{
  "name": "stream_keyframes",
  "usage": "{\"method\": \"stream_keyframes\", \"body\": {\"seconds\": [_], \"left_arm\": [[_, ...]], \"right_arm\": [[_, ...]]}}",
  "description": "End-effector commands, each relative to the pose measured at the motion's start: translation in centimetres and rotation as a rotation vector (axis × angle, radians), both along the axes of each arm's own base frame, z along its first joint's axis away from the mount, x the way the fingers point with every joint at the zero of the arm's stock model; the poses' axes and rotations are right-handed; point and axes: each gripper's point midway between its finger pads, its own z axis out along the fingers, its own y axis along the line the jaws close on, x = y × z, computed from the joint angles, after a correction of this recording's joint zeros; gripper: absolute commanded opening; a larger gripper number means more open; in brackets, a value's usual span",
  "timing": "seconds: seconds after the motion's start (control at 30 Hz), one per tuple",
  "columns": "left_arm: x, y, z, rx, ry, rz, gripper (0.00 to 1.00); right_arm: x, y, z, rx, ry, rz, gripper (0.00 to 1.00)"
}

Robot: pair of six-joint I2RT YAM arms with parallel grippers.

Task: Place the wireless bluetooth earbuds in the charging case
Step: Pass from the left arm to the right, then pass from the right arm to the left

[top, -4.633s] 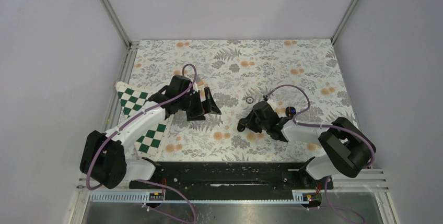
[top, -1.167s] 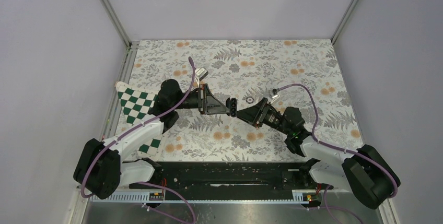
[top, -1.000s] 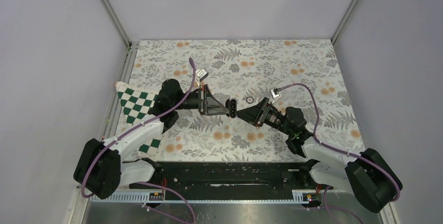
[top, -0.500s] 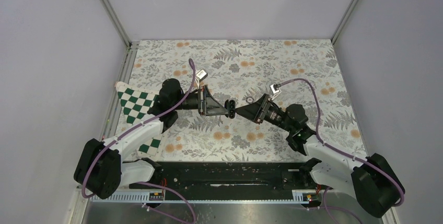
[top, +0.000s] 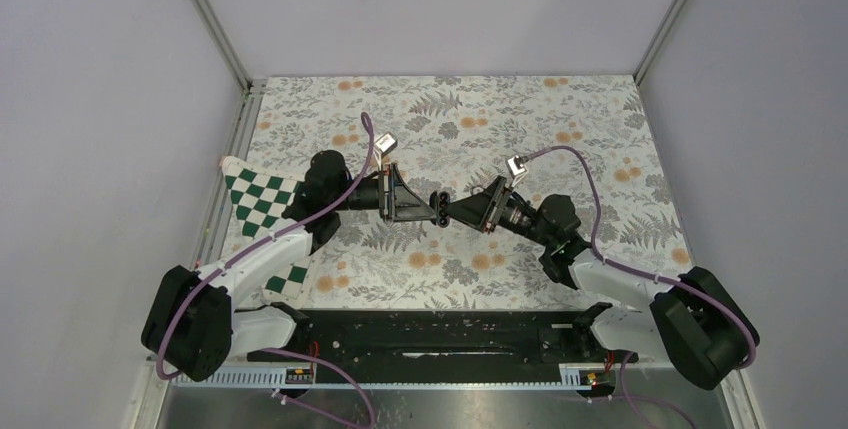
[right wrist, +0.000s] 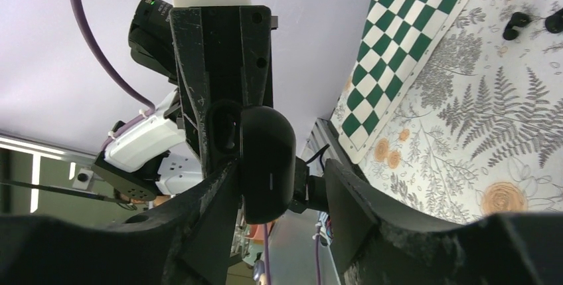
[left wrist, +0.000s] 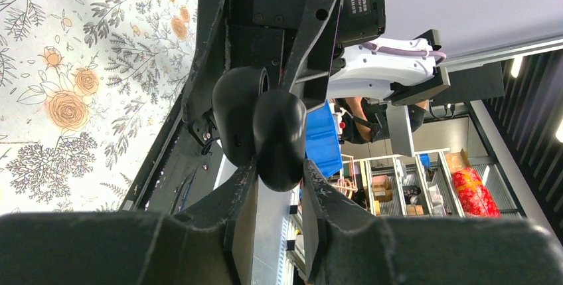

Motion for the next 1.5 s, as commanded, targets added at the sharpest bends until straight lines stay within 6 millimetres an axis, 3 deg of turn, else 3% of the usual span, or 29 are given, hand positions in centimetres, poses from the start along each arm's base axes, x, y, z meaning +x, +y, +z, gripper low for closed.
{"method": "stream_keyframes", "body": {"seconds": [0.0,0.2,0.23,0.27,0.3,0.33,0.37,0.43,0.53,0.67,0.73,0.97,1.1,1.2,1.37,1.47], "left_arm": [[-0.1,0.0,2.1,-0.042,-0.088,-0.012,0.00],[-0.2,0.0,2.2,-0.041,-0.089,-0.012,0.00],[-0.2,0.0,2.1,-0.038,-0.084,-0.013,0.04],[-0.1,0.0,2.0,-0.031,-0.078,-0.011,0.17],[-0.1,0.0,1.9,-0.026,-0.076,-0.007,0.43],[0.0,0.0,1.9,-0.020,-0.075,-0.001,0.61],[0.2,0.0,1.8,-0.010,-0.075,0.007,0.71],[0.6,0.1,1.4,0.027,-0.077,0.032,0.76],[1.1,0.2,1.2,0.063,-0.089,0.065,0.75],[1.5,0.4,1.8,0.079,-0.113,0.101,0.65],[1.6,0.5,2.1,0.094,-0.125,0.116,0.64],[1.5,0.5,2.7,0.152,-0.181,0.124,0.79],[1.4,0.3,1.6,0.215,-0.181,0.129,0.79],[1.6,0.2,0.8,0.242,-0.177,0.137,0.73],[1.4,0.0,0.9,0.215,-0.166,0.131,0.56],[1.2,-0.2,1.1,0.186,-0.155,0.115,0.54]], "right_arm": [[-0.7,0.9,3.9,0.104,-0.095,0.059,0.53],[-0.7,0.9,4.0,0.126,-0.089,0.064,0.24],[-0.8,0.9,4.1,0.130,-0.090,0.064,0.19],[-0.8,0.9,4.1,0.129,-0.088,0.063,0.16],[-0.8,0.9,4.1,0.123,-0.084,0.063,0.11],[-0.8,0.9,3.9,0.114,-0.077,0.060,0.08],[-0.8,0.8,3.9,0.109,-0.077,0.056,0.07],[-0.8,0.7,3.6,0.090,-0.071,0.049,0.06],[-0.8,0.5,3.3,0.064,-0.069,0.036,0.05],[-0.6,0.4,2.7,0.022,-0.060,0.020,0.03],[-0.6,0.4,2.7,0.015,-0.059,0.019,0.03],[-0.5,0.5,2.7,0.006,-0.056,0.019,0.02],[-0.5,0.6,3.0,0.010,-0.056,0.020,0.02],[-0.5,0.6,3.2,0.013,-0.058,0.022,0.02],[-0.6,0.7,3.1,0.012,-0.055,0.021,0.02],[-0.6,0.7,3.1,0.012,-0.054,0.023,0.02]]}}
